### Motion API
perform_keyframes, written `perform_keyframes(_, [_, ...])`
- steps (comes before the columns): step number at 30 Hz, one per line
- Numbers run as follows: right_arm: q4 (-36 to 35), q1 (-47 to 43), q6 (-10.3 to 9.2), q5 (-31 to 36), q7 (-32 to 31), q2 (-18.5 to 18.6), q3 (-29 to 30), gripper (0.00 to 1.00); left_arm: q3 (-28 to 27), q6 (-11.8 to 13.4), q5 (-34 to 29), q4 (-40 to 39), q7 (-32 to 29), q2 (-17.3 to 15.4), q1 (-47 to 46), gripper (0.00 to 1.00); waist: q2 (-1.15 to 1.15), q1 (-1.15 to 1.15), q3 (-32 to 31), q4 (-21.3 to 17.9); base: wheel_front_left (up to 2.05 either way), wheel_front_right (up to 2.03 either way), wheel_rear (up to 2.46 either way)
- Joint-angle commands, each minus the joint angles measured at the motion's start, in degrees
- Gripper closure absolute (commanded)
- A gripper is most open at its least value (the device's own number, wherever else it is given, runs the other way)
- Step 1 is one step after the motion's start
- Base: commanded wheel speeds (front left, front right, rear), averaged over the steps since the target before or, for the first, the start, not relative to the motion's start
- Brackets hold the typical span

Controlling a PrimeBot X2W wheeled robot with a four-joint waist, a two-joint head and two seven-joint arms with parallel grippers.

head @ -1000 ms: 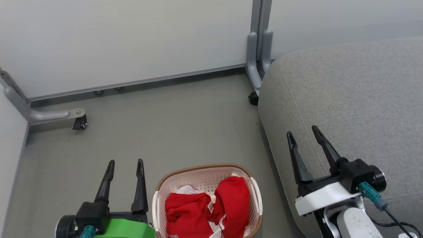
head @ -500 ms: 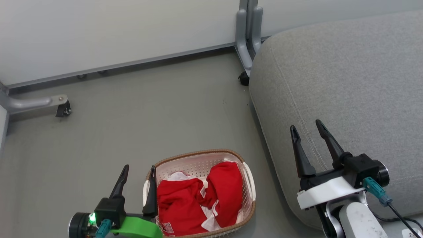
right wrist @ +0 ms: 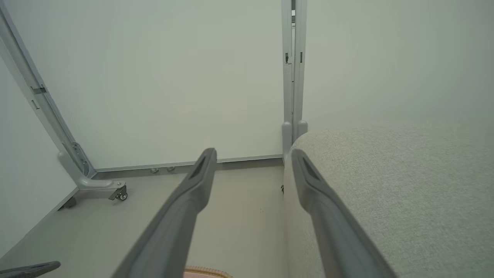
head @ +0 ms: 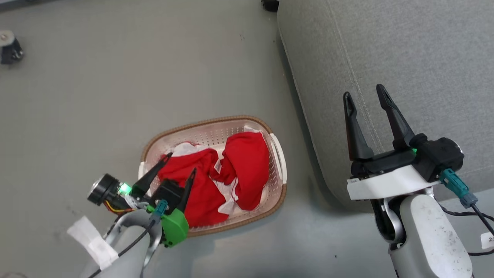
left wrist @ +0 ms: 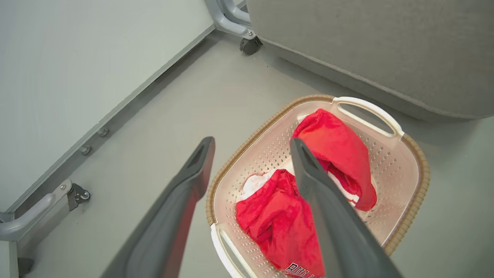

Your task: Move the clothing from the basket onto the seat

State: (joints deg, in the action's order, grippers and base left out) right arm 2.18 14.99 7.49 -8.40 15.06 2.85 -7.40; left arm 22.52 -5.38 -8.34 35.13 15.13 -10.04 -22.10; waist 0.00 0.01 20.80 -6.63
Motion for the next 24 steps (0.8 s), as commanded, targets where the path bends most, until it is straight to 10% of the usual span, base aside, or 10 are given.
perform_keyframes(1, [-0.5,1.6,0.00,-0.5,0.2,0.1,-0.3,0.00,1.9,-0.3,-2.3,2.1,0.0,-2.1,-3.9,0.00,0.00,-0.01,12.8,-3.9,0.00,0.00,0.00])
perform_keyframes(24, [-3.4,7.9,0.00,-10.8,0.2,0.0,-9.2,0.00,35.6,-2.0,-9.0,30.1,0.0,-10.5,-35.8,0.00,0.00,-0.01,32.9,-11.3,0.00,0.00,0.00])
